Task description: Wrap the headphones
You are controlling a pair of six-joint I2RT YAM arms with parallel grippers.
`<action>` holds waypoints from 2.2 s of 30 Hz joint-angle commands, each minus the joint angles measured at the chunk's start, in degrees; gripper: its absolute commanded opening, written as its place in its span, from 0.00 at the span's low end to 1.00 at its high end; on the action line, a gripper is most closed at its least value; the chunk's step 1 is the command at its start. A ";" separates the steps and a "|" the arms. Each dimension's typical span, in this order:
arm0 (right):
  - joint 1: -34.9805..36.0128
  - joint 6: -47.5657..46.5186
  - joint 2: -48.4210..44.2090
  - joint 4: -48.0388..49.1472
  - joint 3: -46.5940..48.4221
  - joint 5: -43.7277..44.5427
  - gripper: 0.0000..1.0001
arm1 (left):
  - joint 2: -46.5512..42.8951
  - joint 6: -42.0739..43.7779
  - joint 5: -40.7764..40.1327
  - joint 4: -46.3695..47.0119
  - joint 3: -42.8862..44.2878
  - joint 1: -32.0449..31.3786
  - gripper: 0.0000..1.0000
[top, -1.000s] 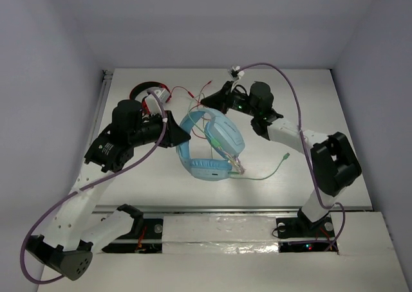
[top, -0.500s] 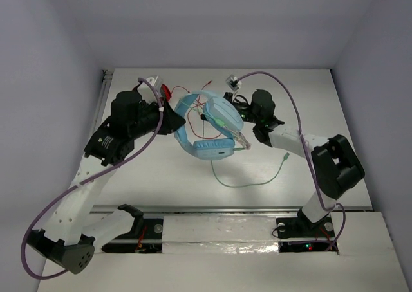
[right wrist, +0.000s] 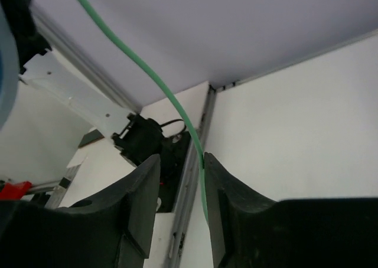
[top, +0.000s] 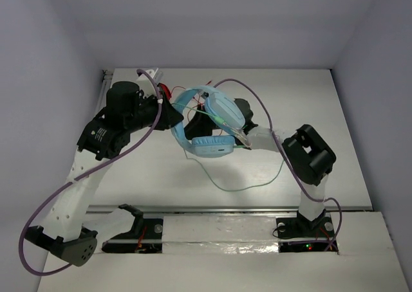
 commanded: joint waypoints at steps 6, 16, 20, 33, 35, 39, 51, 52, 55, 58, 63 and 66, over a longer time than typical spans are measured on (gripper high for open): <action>1.12 21.26 9.34 31.06 6.85 -1.65 0.56 | -0.59 -2.17 9.44 2.57 1.79 -0.17 0.00; 1.12 19.27 9.09 30.10 5.47 -2.00 0.24 | 0.29 -0.50 9.89 2.05 4.85 -0.17 0.00; -1.25 15.06 4.80 25.82 0.64 2.98 0.00 | 0.82 0.47 10.15 1.52 3.54 -0.17 0.00; -9.34 -7.63 -17.80 -2.23 -8.43 18.03 0.00 | 0.73 4.16 9.63 -0.85 2.83 -0.17 0.00; -9.34 -7.80 -19.11 -2.67 -9.92 17.86 0.00 | 0.73 4.34 6.83 -1.11 4.32 -0.17 0.00; -9.34 -7.01 -20.52 -1.44 -13.87 17.77 0.00 | 0.03 2.41 2.25 0.99 6.08 -0.17 0.00; -6.44 -7.19 -21.76 -2.41 -18.80 16.81 0.00 | -1.38 0.82 -9.00 4.07 6.44 0.36 0.00; -5.48 -7.19 -21.15 -2.76 -18.45 16.54 0.00 | -1.64 0.73 -9.62 4.51 5.65 0.36 0.00; -3.28 -7.19 -20.27 -3.29 -17.75 15.75 0.02 | -2.87 -1.11 -11.11 7.58 3.02 0.36 0.00; -1.17 -6.49 -19.74 -2.94 -17.75 15.40 0.09 | -4.62 -2.60 -14.19 11.01 0.65 0.36 0.00; 0.15 -3.86 -19.30 1.09 -19.15 13.12 0.24 | -5.95 -5.06 -16.31 18.12 -1.64 0.36 0.00; 0.67 0.88 -18.69 8.20 -20.82 11.10 0.30 | -5.16 -6.47 -15.69 20.24 -2.43 0.36 0.00</action>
